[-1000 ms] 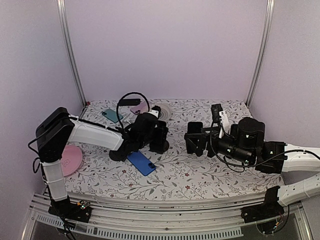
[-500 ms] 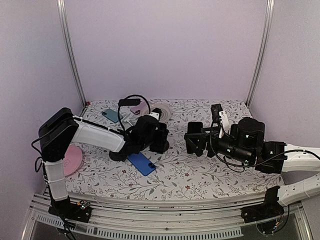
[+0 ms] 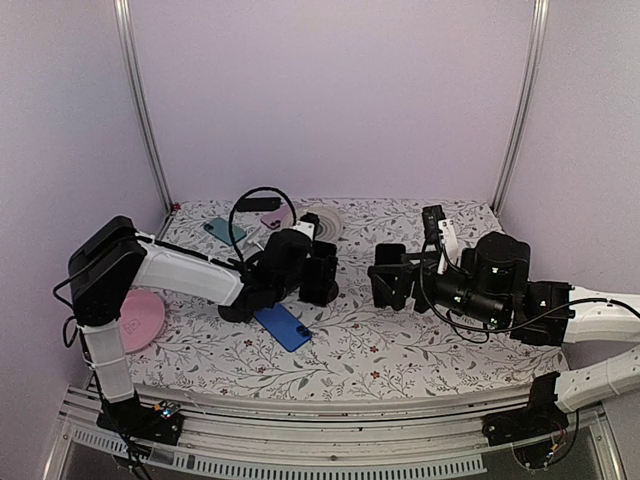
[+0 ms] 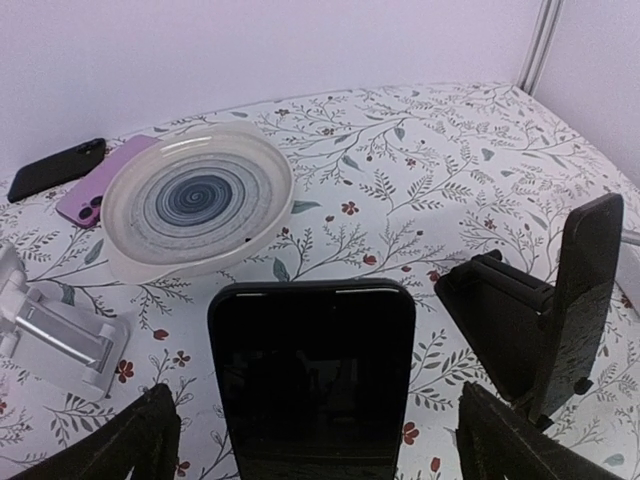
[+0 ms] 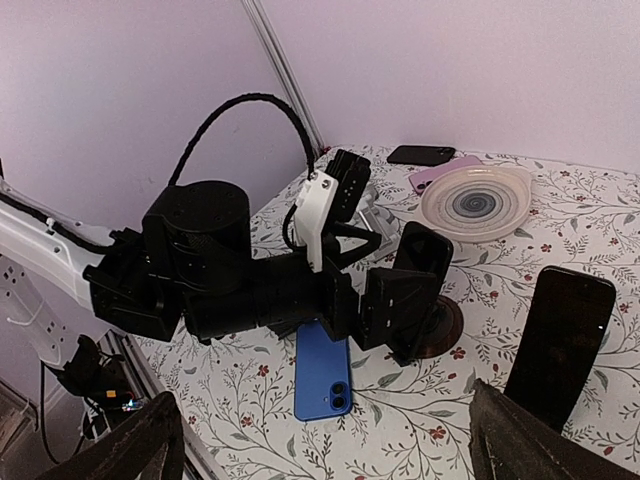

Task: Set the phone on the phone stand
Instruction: Place the phone on the phone stand, then move the phone stand with the phone to the center of the board.

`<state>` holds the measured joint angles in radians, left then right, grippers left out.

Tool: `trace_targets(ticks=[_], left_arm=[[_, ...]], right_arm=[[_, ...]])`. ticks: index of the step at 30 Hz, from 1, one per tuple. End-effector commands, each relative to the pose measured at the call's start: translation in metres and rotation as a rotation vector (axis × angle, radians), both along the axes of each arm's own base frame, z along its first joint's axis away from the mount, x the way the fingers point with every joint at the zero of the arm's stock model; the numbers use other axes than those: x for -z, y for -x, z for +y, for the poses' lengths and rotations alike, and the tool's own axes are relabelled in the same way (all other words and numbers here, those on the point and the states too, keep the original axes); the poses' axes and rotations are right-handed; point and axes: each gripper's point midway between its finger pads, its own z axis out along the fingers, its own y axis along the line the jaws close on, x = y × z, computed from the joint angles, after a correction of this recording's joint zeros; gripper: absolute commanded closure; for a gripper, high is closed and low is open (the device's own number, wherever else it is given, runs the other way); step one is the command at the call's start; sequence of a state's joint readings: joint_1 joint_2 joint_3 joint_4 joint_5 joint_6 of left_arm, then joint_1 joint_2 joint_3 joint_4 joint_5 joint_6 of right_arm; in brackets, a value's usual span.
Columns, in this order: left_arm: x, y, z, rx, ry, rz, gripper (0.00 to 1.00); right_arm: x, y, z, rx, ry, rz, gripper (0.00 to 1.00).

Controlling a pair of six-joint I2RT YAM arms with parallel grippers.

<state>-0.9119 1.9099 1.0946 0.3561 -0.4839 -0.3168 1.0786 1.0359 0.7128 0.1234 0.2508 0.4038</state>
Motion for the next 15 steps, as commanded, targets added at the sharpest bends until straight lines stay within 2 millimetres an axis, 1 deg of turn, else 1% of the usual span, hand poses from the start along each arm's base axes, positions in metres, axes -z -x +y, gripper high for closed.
trace_targets(ticks=[1, 4, 7, 8, 11, 12, 14, 15], left_arm=[[-0.036, 0.012, 0.002, 0.011, 0.063, -0.053, 0.03], [-0.049, 0.02, 0.01, 0.005, 0.096, -0.054, 0.03], [-0.056, 0.025, 0.028, -0.029, 0.121, -0.039, 0.04], [-0.056, 0.025, 0.036, -0.052, 0.124, -0.027, 0.07], [-0.047, 0.022, 0.064, -0.13, 0.116, 0.035, 0.15], [-0.043, 0.019, 0.074, -0.154, 0.107, 0.056, 0.2], [-0.029, 0.016, 0.086, -0.175, 0.079, 0.103, 0.31], [-0.022, 0.014, 0.092, -0.184, 0.067, 0.126, 0.39]], right_arm=[[-0.015, -0.001, 0.001, -0.003, -0.031, -0.014, 0.01], [-0.014, -0.001, 0.001, -0.005, -0.028, -0.011, 0.01], [-0.014, 0.0, 0.001, -0.006, -0.03, -0.01, 0.01], [-0.014, 0.0, 0.0, -0.006, -0.032, -0.008, 0.01], [-0.014, 0.001, 0.001, -0.013, -0.034, -0.004, 0.01], [-0.014, 0.001, 0.001, -0.012, -0.034, -0.002, 0.01], [-0.013, 0.001, 0.001, -0.013, -0.035, 0.003, 0.01], [-0.012, 0.002, 0.001, -0.016, -0.037, 0.007, 0.01]])
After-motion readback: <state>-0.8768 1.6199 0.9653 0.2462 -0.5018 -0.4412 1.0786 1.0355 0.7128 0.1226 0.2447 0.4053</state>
